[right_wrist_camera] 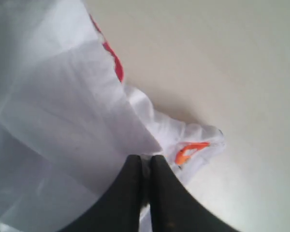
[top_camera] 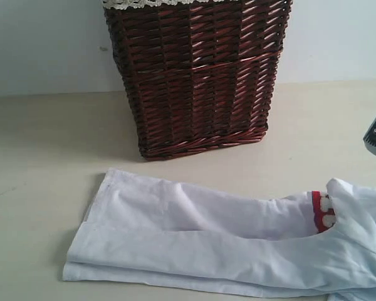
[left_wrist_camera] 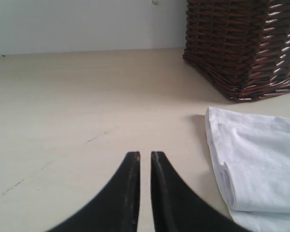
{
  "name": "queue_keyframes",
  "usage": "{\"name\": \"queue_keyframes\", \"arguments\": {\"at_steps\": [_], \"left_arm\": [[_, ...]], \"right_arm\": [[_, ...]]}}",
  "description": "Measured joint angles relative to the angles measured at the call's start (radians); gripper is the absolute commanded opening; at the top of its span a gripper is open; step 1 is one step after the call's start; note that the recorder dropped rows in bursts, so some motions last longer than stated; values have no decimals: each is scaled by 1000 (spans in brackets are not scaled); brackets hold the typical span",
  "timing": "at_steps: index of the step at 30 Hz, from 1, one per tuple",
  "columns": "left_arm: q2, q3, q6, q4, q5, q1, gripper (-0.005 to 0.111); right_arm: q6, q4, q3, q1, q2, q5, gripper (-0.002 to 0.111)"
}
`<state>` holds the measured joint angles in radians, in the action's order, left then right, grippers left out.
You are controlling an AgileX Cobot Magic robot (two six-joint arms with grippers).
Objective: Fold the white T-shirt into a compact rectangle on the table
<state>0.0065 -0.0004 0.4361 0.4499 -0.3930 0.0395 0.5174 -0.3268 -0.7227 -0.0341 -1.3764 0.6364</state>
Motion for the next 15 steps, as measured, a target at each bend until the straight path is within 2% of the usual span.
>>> {"name": "queue_keyframes", "arguments": {"at_steps": [3, 5, 7, 8, 13, 15], "left_arm": [[0, 0, 0, 0, 0, 0, 11], [0, 0, 0, 0, 0, 0, 11], [0, 0, 0, 0, 0, 0, 11], [0, 0, 0, 0, 0, 0, 11], [0, 0, 0, 0, 0, 0, 11], [0, 0, 0, 0, 0, 0, 11]], "right_arm": [[-103, -96, 0, 0, 0, 0, 6], [-116, -105, 0, 0, 0, -2, 20], [-130, -111, 0, 0, -6, -29, 41], [-152, -113, 0, 0, -15, -60, 46], [-273, -119, 0, 0, -54, -287, 48], [-301, -103, -2, 0, -54, -404, 43]]}}
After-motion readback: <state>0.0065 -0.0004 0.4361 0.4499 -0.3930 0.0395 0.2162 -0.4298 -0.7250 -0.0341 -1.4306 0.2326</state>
